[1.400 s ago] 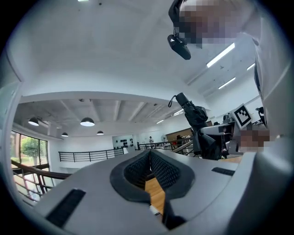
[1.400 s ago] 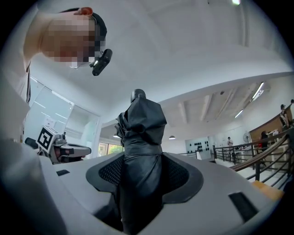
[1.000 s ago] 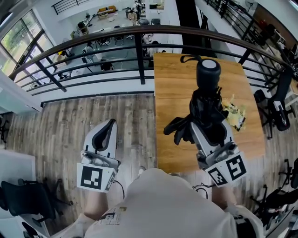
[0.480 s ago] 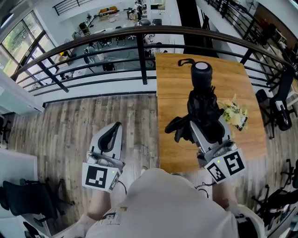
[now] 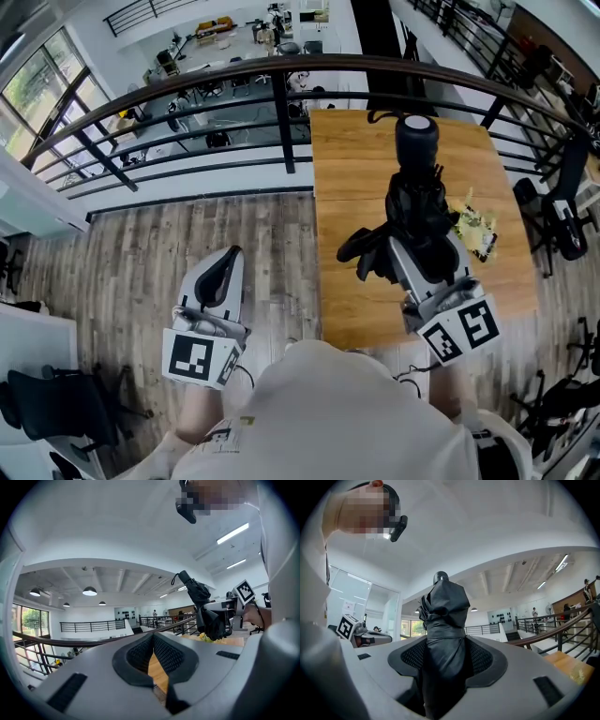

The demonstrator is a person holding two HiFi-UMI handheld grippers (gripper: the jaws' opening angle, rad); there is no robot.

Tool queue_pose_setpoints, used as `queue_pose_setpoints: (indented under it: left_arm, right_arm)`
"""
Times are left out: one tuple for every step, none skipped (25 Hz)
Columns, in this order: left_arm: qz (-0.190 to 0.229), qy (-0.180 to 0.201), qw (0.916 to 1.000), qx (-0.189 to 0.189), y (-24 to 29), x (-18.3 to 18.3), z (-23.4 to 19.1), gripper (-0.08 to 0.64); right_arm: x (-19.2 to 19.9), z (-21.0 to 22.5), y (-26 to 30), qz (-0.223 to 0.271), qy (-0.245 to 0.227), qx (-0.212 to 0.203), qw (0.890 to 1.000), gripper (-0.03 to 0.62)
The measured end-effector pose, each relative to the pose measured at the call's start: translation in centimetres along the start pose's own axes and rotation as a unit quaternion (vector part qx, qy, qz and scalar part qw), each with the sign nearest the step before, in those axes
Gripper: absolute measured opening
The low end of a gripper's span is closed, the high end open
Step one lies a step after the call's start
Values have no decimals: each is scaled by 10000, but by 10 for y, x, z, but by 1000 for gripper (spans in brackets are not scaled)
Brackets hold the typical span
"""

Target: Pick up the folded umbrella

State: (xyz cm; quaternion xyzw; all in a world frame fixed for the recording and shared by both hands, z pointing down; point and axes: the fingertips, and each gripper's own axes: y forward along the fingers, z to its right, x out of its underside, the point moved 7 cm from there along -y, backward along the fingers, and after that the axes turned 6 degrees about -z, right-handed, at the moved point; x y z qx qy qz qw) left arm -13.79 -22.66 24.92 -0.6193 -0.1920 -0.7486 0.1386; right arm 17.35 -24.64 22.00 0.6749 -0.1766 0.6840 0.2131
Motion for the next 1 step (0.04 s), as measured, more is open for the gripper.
queue_pose_setpoints:
  left_arm:
    - [12, 3, 10000, 1, 1, -1, 1, 18]
  right_arm:
    - [0, 3, -1, 14, 3, 20, 10000, 262]
